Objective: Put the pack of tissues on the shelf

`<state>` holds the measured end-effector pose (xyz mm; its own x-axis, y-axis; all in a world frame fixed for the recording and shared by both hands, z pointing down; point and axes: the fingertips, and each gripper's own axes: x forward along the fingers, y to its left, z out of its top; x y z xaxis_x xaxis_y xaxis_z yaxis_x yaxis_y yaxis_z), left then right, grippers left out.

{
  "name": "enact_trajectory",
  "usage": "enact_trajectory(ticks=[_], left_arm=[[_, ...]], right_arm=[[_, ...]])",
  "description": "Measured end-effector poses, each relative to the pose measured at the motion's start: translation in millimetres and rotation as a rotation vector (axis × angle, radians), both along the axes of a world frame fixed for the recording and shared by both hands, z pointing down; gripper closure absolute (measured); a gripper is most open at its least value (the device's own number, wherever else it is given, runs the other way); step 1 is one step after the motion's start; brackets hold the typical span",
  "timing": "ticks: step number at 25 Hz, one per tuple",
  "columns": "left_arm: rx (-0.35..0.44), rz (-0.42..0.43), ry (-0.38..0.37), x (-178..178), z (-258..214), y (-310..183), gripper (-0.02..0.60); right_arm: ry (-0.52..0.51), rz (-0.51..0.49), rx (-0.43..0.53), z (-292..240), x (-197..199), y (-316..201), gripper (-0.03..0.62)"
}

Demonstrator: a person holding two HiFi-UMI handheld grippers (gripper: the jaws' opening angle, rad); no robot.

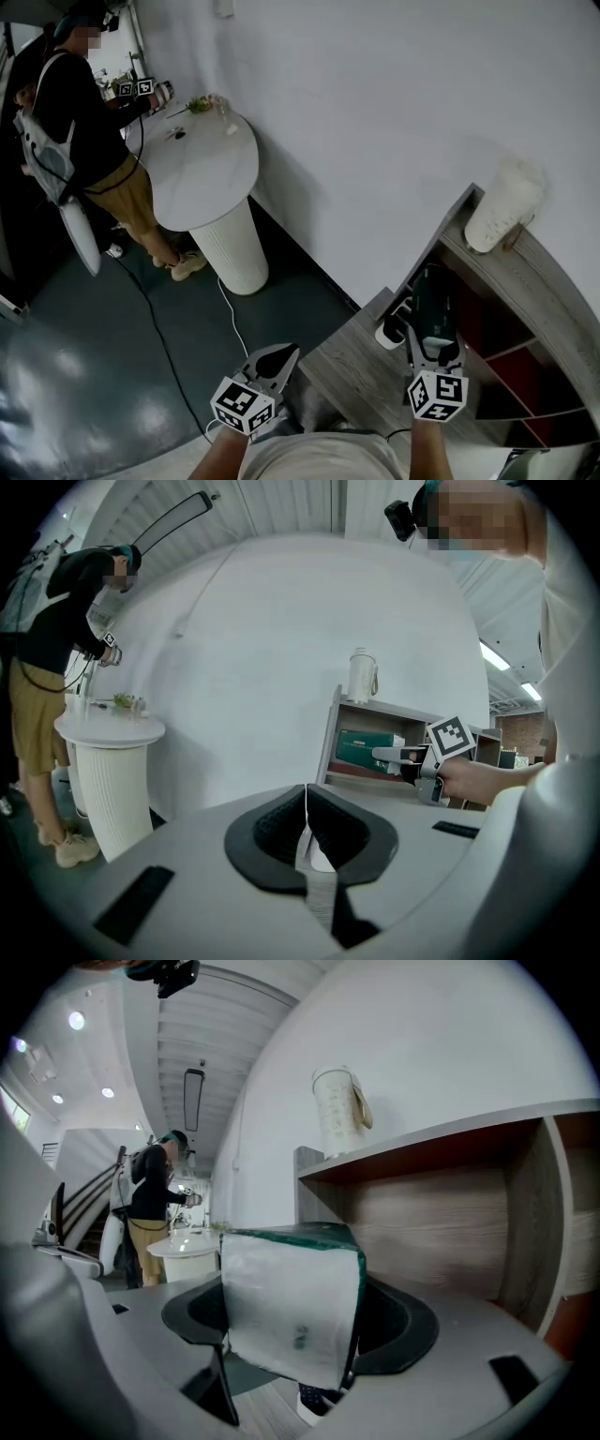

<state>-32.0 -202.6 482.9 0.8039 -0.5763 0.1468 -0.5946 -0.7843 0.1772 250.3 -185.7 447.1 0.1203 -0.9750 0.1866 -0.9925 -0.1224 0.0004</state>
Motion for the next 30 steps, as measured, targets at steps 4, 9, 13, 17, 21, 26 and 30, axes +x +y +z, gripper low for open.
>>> enact_trajectory(ticks=[4,9,13,17,21,26,30], left_arm=[[0.007,-0.002,0.008,-7,-2,-11,0.560],[0.001,-0.020,0.011,-19,-1,-21,0.560],[-0.008,-0.046,0.008,-28,2,-24,0.560],[-0.017,-0.077,0.004,-39,4,-25,0.560],[-0.019,-0.104,0.003,-47,5,-24,0.560],[-0.022,-0.143,0.001,-60,7,-20,0.561],[-0.027,-0.171,-0.001,-73,7,-15,0.560]], right_arm=[[0.010,0.064,-0.015,3,17,-12,0.201],[0.018,0.112,-0.060,11,36,-28,0.201],[0.013,0.130,-0.105,23,49,-40,0.201],[0.037,0.142,-0.118,28,55,-49,0.201],[0.075,0.151,-0.137,34,59,-59,0.201],[0.081,0.169,-0.167,42,65,-67,0.201],[0.084,0.176,-0.179,44,69,-71,0.201]])
